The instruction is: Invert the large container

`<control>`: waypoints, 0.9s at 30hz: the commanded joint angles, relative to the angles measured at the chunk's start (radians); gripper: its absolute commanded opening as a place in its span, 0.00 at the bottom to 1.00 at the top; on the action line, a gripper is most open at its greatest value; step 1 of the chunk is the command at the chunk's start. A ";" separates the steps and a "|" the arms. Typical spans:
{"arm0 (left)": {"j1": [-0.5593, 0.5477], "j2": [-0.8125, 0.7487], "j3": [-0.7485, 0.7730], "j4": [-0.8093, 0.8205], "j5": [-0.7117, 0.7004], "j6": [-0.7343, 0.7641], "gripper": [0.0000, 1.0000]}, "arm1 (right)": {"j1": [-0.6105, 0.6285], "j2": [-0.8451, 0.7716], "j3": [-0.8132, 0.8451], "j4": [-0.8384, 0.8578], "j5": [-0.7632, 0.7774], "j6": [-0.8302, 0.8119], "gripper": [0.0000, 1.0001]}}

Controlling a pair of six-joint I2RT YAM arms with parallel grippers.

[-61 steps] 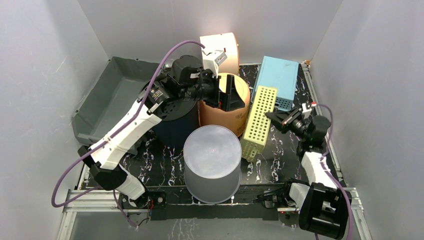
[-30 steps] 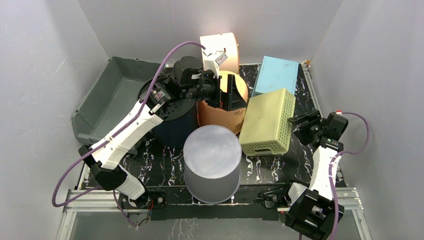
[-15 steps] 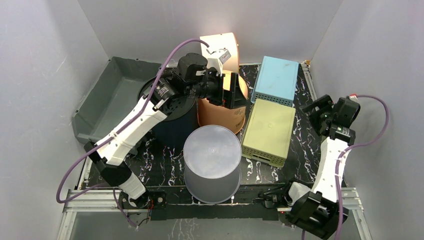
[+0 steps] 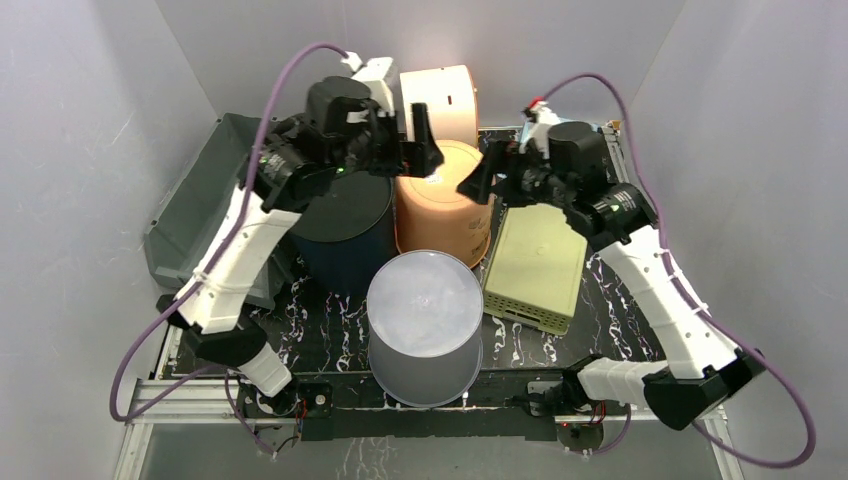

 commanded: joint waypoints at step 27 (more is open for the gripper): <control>0.080 -0.200 -0.140 0.065 -0.173 -0.031 0.98 | 0.505 -0.065 0.093 -0.539 0.828 0.139 0.93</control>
